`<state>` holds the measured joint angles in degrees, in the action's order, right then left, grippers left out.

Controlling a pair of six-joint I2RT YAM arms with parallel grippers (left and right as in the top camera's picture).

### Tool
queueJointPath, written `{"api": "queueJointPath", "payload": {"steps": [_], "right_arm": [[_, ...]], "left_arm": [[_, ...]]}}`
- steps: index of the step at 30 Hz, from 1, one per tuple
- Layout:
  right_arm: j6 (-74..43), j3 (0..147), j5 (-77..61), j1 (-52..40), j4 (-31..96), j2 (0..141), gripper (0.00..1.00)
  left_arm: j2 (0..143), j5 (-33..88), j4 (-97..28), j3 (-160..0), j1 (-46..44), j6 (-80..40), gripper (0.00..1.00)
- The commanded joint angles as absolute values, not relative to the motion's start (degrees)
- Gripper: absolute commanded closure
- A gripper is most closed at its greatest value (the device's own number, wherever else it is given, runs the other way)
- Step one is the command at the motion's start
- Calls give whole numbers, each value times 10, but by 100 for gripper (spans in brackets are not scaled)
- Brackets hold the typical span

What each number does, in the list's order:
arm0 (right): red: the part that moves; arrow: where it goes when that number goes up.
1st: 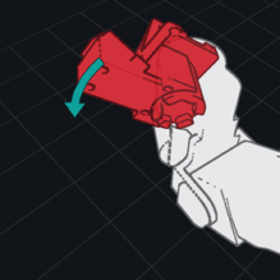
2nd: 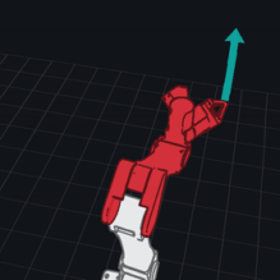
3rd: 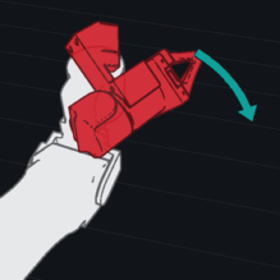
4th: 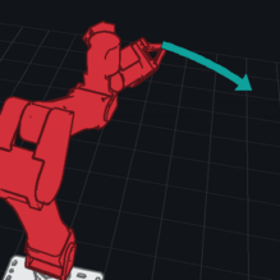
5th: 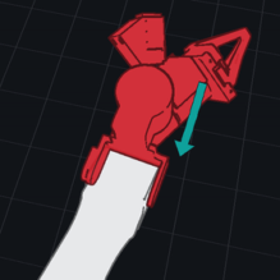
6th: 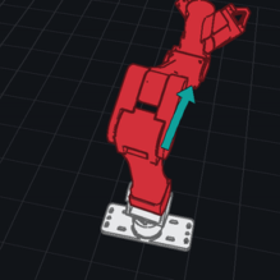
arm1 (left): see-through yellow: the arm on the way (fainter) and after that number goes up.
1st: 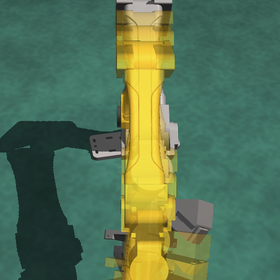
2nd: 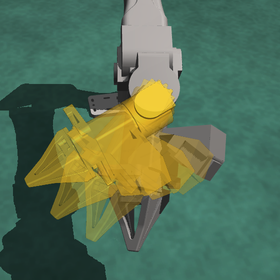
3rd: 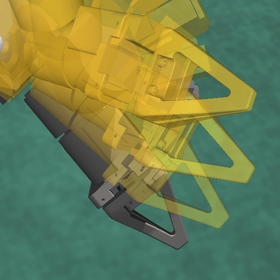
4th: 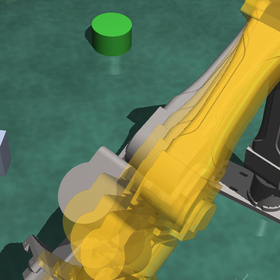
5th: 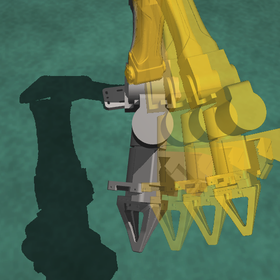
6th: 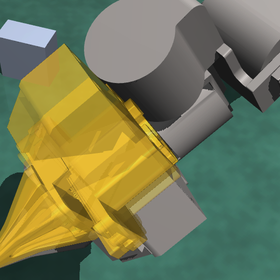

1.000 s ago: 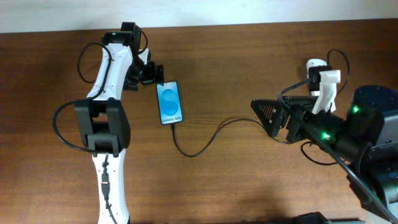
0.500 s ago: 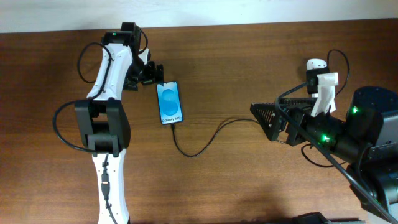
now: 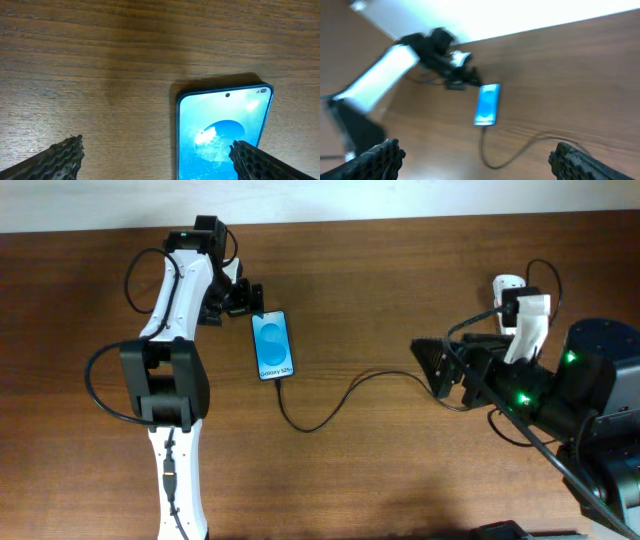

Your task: Plug charger to phone and switch on socket

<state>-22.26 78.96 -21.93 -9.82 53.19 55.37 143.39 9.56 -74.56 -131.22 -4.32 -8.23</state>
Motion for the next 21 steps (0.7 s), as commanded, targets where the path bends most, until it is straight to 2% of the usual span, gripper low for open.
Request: {"api": "queueJointPath", "payload": {"steps": [1, 21], "right_arm": [[-218, 798, -130, -97, 540, 561, 2], [-214, 798, -128, -97, 547, 564, 1]], "left_arm": [[1443, 90, -746, -1321, -40, -83, 1], [1443, 90, -746, -1321, -40, -83, 1]]}}
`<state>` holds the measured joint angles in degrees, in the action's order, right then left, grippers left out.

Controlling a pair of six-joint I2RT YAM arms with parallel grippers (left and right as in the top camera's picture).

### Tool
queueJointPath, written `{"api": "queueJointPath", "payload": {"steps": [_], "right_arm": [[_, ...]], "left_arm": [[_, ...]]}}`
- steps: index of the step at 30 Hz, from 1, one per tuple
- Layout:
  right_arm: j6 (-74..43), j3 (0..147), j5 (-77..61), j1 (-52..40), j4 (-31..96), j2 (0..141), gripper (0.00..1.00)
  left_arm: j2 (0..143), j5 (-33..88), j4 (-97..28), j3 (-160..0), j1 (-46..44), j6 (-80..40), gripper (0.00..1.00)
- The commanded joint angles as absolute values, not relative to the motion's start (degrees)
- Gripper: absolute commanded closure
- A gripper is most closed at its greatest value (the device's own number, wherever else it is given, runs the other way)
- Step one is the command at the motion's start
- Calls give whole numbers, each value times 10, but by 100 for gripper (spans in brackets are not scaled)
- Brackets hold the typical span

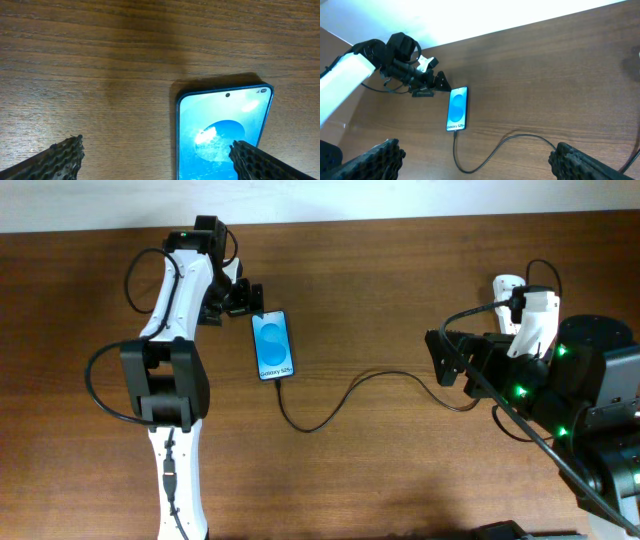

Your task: Plug charger to phone and switch on socket

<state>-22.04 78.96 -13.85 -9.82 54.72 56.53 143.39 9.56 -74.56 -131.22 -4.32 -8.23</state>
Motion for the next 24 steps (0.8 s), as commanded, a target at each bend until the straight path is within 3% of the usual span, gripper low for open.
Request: {"api": "queueJointPath", "payload": {"steps": [1, 24], "right_arm": [[-214, 798, -128, -97, 547, 564, 2], [-212, 798, -148, -97, 554, 564, 2]], "left_arm": [[1443, 90, -746, -1321, -40, -83, 1], [1443, 90, -746, -1321, -40, -83, 1]]}}
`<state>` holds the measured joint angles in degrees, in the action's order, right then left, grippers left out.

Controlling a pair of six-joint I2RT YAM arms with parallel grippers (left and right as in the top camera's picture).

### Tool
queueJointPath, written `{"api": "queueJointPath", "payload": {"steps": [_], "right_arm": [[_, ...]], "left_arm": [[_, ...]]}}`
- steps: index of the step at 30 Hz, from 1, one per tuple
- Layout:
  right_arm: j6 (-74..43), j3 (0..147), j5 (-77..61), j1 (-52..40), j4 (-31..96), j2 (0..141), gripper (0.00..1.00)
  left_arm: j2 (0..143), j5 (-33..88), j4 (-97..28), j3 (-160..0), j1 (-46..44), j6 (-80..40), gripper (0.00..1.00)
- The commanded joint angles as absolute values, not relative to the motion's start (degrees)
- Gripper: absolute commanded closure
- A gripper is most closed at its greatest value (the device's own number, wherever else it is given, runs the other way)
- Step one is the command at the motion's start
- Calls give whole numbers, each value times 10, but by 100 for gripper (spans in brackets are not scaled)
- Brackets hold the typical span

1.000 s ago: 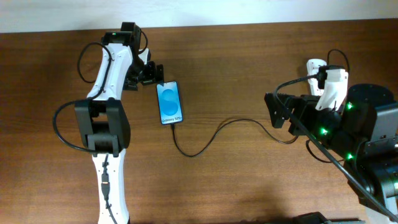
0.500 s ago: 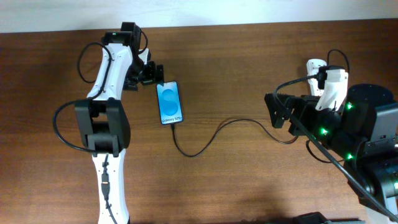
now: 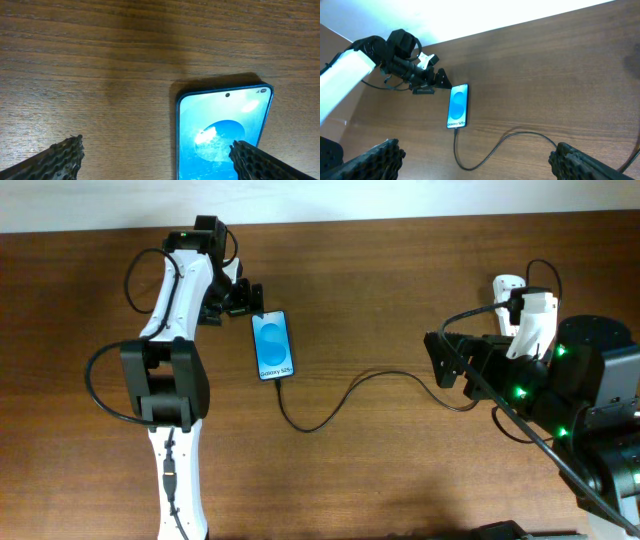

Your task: Plug charger to phone and switch on socket

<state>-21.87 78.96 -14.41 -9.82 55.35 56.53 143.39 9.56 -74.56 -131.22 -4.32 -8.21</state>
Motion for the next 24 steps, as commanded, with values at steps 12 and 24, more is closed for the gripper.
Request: {"api": "queueJointPath", "payload": {"steps": [12, 24], "right_arm": [[-212, 798, -148, -97, 557, 563, 2], [-182, 798, -160, -97, 560, 564, 2]], "left_arm": [[1443, 90, -746, -1321, -40, -83, 1], [1443, 90, -746, -1321, -40, -83, 1]]}}
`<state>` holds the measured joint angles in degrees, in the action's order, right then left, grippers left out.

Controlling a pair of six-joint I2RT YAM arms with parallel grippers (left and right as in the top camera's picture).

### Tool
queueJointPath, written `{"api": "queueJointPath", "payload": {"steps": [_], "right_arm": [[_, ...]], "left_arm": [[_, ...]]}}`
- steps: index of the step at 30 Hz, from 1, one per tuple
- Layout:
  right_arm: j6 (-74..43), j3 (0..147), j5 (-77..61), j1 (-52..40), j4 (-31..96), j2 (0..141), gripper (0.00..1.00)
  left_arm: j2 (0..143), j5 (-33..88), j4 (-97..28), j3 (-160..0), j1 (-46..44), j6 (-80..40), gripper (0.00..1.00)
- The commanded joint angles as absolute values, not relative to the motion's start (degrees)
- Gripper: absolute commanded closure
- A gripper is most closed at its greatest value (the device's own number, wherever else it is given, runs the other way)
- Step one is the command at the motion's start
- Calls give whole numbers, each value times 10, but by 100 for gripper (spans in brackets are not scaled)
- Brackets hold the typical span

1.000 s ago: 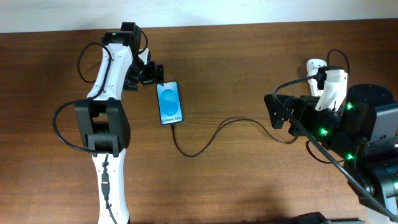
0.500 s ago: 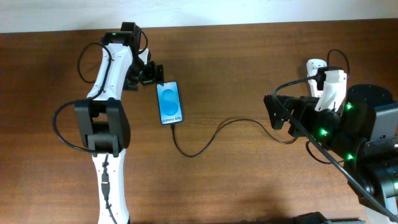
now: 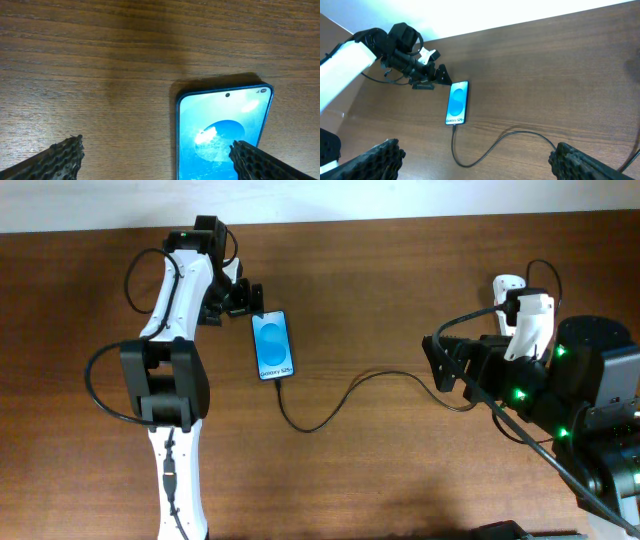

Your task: Plug charger to phone and switch on socket

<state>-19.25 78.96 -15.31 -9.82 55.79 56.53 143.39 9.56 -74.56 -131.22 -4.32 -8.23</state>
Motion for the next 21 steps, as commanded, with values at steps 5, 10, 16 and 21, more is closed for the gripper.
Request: {"api": "queueJointPath", "payload": {"steps": [5, 10, 16, 21], "right_arm": [[-182, 798, -160, -97, 559, 564, 2], [-182, 798, -158, -97, 547, 564, 2], [-183, 798, -98, -97, 509, 570, 2], [-185, 809, -45, -94, 464, 572, 2]], "left_arm": [[1443, 90, -746, -1321, -40, -83, 1], [1443, 90, -746, -1321, -40, -83, 1], [1443, 90, -746, -1321, -40, -83, 1], [1443, 90, -746, -1321, -40, -83, 1]]}}
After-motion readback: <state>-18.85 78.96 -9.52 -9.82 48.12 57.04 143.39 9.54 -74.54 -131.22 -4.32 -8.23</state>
